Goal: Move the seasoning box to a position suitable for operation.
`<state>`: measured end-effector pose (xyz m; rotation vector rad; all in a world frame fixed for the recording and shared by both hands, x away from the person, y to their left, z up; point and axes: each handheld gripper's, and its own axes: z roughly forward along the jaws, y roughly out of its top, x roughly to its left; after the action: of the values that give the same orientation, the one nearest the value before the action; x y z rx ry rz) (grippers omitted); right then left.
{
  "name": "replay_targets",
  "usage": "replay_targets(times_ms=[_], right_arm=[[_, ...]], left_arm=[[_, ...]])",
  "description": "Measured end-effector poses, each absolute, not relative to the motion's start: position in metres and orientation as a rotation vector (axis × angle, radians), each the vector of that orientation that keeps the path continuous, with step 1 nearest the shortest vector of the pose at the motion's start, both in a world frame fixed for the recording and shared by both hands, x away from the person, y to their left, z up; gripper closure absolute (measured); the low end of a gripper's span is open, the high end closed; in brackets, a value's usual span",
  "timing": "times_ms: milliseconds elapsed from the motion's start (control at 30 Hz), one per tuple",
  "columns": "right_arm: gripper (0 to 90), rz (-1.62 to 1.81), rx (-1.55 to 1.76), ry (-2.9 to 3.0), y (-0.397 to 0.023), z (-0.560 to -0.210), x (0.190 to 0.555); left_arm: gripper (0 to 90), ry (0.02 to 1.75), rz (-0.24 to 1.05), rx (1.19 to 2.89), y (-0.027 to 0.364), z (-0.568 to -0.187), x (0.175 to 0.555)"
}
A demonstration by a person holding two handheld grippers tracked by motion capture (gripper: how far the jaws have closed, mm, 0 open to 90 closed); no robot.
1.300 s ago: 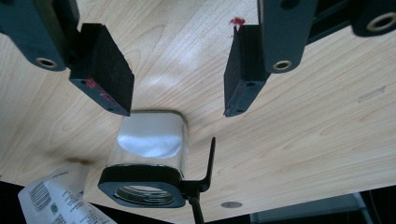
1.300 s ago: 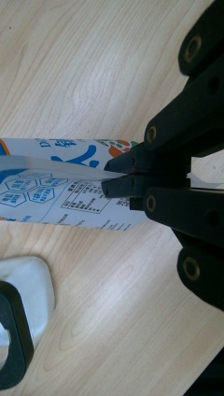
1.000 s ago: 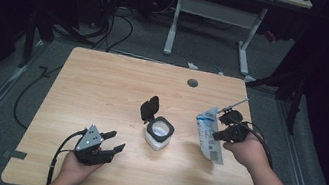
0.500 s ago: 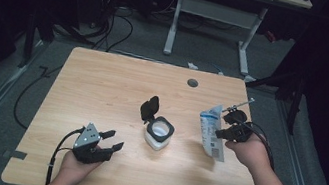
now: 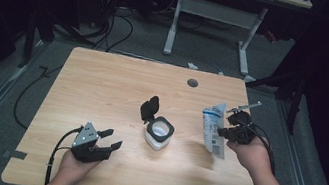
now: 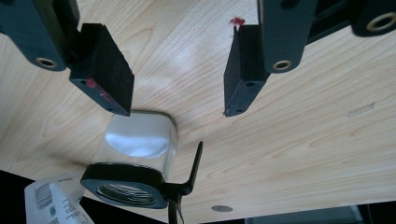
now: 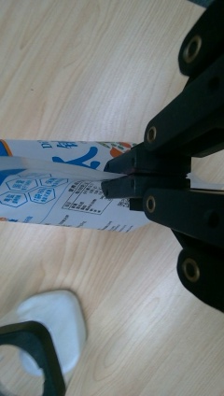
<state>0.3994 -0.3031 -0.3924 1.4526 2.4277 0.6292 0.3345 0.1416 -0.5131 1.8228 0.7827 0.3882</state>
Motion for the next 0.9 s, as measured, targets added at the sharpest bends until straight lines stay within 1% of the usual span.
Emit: replay_targets(times_ms=[200,600,900], right_arm=[[89.9,0.652,1.427,2.388,-0.304,-0.398,0.395],[90.0,0.819,1.417,2.314,-0.311,-0.403,0.385],[90.0,0.864,1.372,2.241,-0.313,-0.417,0.378]], left_arm=[[43.2,0.785,0.392,1.823,0.143,-0.513,0.334],[43.2,0.791,0.396,1.826,0.144,-0.514,0.335],[43.0,0.796,0.403,1.829,0.146,-0.514,0.336]])
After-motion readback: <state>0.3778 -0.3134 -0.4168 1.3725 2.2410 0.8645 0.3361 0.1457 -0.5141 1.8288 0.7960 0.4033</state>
